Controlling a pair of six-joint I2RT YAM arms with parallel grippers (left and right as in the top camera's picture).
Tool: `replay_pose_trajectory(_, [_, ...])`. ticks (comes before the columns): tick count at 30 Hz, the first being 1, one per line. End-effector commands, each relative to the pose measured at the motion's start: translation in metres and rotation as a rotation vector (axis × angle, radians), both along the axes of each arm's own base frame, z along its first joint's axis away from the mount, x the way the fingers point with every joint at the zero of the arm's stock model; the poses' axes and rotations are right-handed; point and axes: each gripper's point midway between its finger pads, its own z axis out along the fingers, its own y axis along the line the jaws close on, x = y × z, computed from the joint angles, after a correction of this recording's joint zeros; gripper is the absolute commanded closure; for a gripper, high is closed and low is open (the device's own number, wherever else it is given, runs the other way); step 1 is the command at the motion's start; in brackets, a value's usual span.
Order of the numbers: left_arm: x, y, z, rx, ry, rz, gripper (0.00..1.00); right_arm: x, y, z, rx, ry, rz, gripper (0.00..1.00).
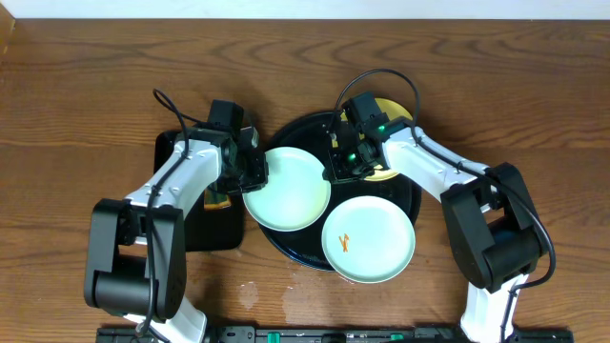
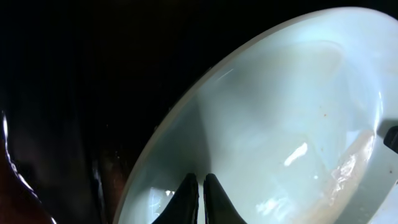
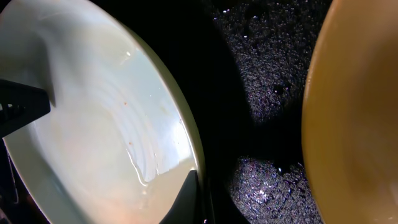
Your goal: Clean dirty plates on tray and stack at the side
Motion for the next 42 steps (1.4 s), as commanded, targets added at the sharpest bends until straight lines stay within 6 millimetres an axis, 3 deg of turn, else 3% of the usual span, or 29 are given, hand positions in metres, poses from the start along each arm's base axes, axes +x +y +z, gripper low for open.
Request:
replay_pose_trajectory(1, [-0.007, 0.003, -0.012, 0.022, 0.034, -0.009, 0.92, -0.006, 0.007, 0.001, 0.050, 0.027, 0.029, 0.99])
replay_pose_trajectory(3, [-0.005, 0.001, -0.008, 0.012, 0.030, -0.009, 0.92, -0.006, 0.007, 0.001, 0.050, 0.027, 0.030, 0.99])
replay_pose_trajectory(6, [0.003, -0.009, 0.016, -0.054, -0.006, -0.014, 0.83, -0.004, 0.006, 0.001, 0.041, 0.019, 0.027, 0.99])
replay_pose_trajectory(7, [0.006, -0.009, 0.024, -0.064, -0.024, -0.013, 0.75, -0.003, 0.005, 0.000, 0.034, 0.013, 0.024, 0.99])
replay_pose_trajectory(11, [0.013, -0.006, 0.056, -0.076, -0.113, -0.004, 0.66, 0.003, 0.000, -0.002, -0.005, -0.009, 0.007, 0.99])
replay_pose_trajectory(15, [0.006, 0.009, 0.060, 0.011, -0.112, 0.013, 0.57, 0.012, -0.010, -0.001, -0.064, -0.049, -0.020, 0.99])
replay_pose_trajectory(21, [-0.004, 0.024, 0.060, 0.039, -0.071, 0.046, 0.58, 0.022, -0.016, 0.022, -0.074, -0.133, -0.017, 0.99])
replay_pose_trajectory(31, [0.000, 0.057, 0.114, -0.025, -0.220, 0.158, 0.50, 0.036, -0.027, 0.069, -0.117, -0.305, -0.035, 0.99])
replay_pose_trajectory(36, [-0.004, 0.045, 0.108, -0.026, -0.204, 0.121, 0.49, 0.030, -0.029, 0.066, -0.129, -0.277, -0.033, 0.99])
replay_pose_trajectory(41, [-0.007, 0.033, 0.079, -0.016, -0.139, 0.081, 0.69, 0.024, -0.033, 0.058, -0.151, -0.237, -0.029, 0.99])
replay_pose_trajectory(42, [-0.008, 0.030, 0.072, -0.016, -0.120, 0.073, 0.73, 0.022, -0.034, 0.055, -0.157, -0.227, -0.028, 0.92])
